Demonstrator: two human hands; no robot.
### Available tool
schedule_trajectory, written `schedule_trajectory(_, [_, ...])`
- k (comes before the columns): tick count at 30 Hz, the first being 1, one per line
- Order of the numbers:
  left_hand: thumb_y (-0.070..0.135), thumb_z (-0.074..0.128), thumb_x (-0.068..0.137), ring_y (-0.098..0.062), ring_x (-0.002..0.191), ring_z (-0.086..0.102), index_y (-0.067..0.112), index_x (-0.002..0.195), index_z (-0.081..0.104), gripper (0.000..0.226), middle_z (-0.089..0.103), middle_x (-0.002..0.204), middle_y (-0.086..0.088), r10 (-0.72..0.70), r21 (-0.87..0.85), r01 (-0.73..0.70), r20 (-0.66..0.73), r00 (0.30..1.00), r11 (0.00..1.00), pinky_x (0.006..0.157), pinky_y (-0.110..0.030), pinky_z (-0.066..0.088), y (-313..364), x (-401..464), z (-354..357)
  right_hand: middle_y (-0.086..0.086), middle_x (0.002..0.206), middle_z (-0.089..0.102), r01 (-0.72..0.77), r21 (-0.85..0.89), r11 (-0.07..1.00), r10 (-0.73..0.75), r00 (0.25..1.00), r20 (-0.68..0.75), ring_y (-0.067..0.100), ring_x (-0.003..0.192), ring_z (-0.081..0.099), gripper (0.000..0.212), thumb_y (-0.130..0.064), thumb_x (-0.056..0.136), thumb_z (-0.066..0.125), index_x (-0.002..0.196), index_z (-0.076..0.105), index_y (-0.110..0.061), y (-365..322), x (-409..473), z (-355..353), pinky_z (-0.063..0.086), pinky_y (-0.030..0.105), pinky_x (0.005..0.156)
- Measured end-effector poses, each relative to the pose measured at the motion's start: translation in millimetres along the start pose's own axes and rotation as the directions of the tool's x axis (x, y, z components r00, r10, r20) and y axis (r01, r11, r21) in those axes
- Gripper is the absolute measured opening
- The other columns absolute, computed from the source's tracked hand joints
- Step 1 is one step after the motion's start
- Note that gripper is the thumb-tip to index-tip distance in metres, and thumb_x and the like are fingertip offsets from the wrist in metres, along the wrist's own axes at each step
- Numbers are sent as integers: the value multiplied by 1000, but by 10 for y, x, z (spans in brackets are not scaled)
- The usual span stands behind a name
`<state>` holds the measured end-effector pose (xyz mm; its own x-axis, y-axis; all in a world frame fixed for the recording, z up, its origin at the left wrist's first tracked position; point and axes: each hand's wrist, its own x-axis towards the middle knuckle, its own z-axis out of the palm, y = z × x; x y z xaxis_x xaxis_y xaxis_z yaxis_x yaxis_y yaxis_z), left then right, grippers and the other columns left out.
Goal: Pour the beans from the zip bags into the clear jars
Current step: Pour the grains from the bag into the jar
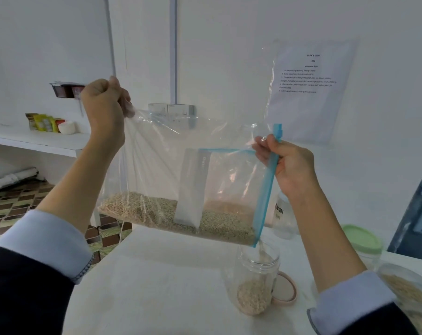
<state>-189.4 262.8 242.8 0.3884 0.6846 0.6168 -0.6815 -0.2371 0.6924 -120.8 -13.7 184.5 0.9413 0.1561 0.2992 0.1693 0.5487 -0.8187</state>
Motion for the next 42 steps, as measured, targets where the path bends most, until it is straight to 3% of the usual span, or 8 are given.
schedule_trajectory(7, [9, 49, 95, -11, 42, 56, 11, 55, 57, 42, 58, 44, 6, 29, 33, -30, 39, 999, 999, 49, -26, 50, 44, 1, -61, 12, 77, 73, 0, -2, 1000, 0, 1000, 17, 22, 74, 71, 11, -4, 83, 65, 79, 65, 6, -14, -21, 2, 58, 28, 75])
schedule_trajectory(14, [13, 52, 95, -12, 54, 64, 9, 66, 62, 31, 60, 45, 6, 29, 83, -32, 45, 999, 996, 65, -28, 54, 42, 10, -90, 10, 77, 72, -8, -4, 1000, 8, 1000, 20, 21, 74, 71, 11, -4, 85, 64, 80, 65, 6, -5, -34, -20, 58, 29, 78])
schedule_trajectory(20, [11, 50, 95, -5, 68, 62, 14, 63, 62, 34, 65, 67, 9, 13, 110, -14, 7, 1000, 994, 76, -29, 50, 51, 22, -99, 11, 77, 73, -13, 28, 1000, 14, 1000, -19, 21, 73, 71, 10, -4, 86, 64, 81, 65, 5, 2, -27, -38, 58, 31, 79])
schedule_trajectory(23, [11, 53, 92, -14, 86, 62, 23, 57, 66, 39, 64, 76, 1, 8, 112, -6, -13, 1000, 994, 86, -32, 50, 45, 45, -115, 10, 75, 73, 3, 49, 999, 0, 999, -43, 21, 71, 71, 9, -3, 86, 63, 80, 65, 4, 26, -36, -27, 58, 31, 81])
schedule_trajectory(30, [12, 53, 91, -13, 95, 61, 28, 46, 66, 49, 65, 96, -9, -12, 140, 18, -47, 999, 990, 74, -21, 43, 58, 37, -142, 10, 75, 73, 8, 48, 999, -5, 999, -54, 21, 71, 71, 9, -3, 86, 64, 80, 65, 4, 7, -75, -32, 58, 32, 80])
schedule_trajectory(38, [10, 52, 93, -10, 86, 59, 22, 63, 63, 34, 63, 79, 0, -35, 121, 43, -64, 997, 992, 71, -20, 43, 80, -23, -93, 11, 75, 73, 12, 68, 998, -6, 997, -82, 22, 71, 72, 9, -3, 86, 64, 81, 65, 5, -10, -66, -82, 59, 31, 78])
schedule_trajectory(42, [14, 57, 90, -20, 98, 61, 34, 48, 69, 49, 65, 101, -14, -2, 137, 9, -48, 999, 991, 86, -28, 46, 76, 6, -146, 10, 75, 73, 15, 62, 998, -11, 998, -61, 21, 72, 71, 9, -4, 87, 63, 82, 64, 4, -37, -44, -124, 58, 31, 78])
